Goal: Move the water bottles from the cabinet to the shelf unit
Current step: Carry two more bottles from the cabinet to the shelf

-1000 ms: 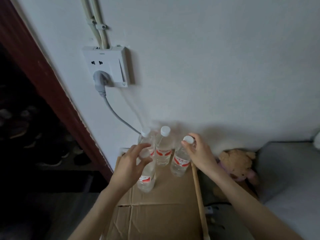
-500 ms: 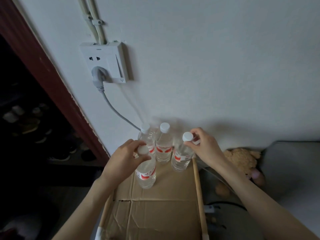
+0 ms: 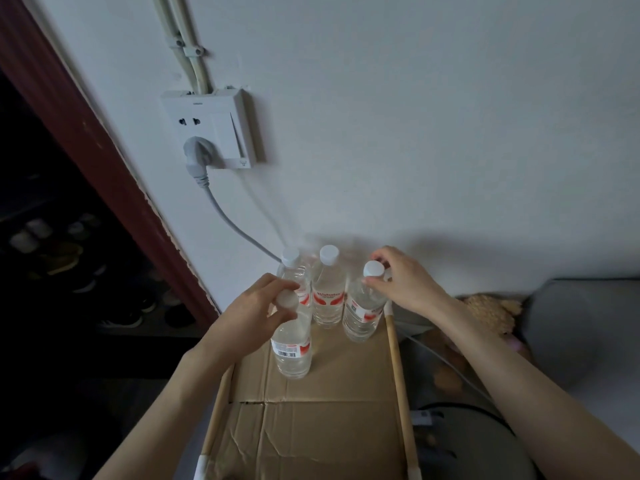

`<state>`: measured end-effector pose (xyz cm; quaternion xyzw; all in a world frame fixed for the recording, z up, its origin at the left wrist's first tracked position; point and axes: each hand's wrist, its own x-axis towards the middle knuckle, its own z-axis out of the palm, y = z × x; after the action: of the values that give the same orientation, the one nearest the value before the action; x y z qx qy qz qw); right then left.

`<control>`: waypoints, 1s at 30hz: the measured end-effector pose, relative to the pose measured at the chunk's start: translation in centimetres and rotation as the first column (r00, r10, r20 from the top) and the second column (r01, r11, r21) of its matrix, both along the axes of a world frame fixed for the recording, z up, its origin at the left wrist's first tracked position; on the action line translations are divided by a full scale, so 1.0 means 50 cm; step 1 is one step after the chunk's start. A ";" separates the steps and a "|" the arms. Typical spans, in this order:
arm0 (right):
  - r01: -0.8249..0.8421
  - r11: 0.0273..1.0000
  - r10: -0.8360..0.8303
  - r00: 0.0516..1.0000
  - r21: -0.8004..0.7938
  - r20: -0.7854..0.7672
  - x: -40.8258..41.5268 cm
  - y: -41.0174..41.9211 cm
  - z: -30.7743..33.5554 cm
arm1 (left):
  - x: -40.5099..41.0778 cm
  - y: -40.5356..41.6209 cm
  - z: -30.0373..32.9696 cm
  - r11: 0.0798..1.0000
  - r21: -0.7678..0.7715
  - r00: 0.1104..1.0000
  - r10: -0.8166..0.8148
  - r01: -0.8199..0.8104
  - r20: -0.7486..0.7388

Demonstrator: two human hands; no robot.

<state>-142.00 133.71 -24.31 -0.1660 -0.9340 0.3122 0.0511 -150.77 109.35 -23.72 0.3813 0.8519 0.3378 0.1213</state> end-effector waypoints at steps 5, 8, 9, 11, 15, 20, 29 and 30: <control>-0.066 0.997 0.068 0.996 -0.040 0.059 0.008 0.007 0.005 | -0.004 -0.002 -0.002 0.998 -0.017 0.997 -0.053 0.054 0.050; -0.013 1.000 0.013 1.000 0.001 0.016 0.002 0.006 0.004 | -0.004 0.002 0.001 1.000 -0.006 0.997 -0.018 0.019 0.073; -0.004 1.000 0.004 1.000 -0.005 0.013 -0.001 0.006 0.005 | -0.004 0.003 0.002 1.000 -0.010 0.997 -0.017 0.018 0.079; 0.005 1.000 -0.005 1.000 -0.002 0.013 -0.006 0.007 0.006 | -0.004 0.006 0.006 1.000 -0.024 0.997 -0.017 0.019 0.077; 0.030 0.999 -0.031 0.999 0.046 0.019 -0.017 0.008 0.008 | -0.011 0.009 0.010 0.999 -0.040 0.999 0.009 -0.007 0.039; 0.040 0.997 -0.040 0.999 0.072 0.000 -0.033 0.001 0.013 | -0.012 0.024 0.014 0.999 -0.045 0.999 0.019 -0.017 0.031; 0.046 0.999 -0.046 0.999 0.022 0.002 -0.048 0.010 0.003 | -0.026 0.036 0.014 0.993 -0.081 0.996 0.079 -0.081 -0.034; 0.043 0.999 -0.043 0.999 0.024 0.001 -0.046 0.009 0.000 | -0.027 0.037 0.014 0.992 -0.090 0.996 0.081 -0.084 -0.041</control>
<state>-144.29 134.17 -24.31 -0.1855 -0.9339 0.3000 0.0590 -152.10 111.22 -23.00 0.3460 0.8837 0.2959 0.1087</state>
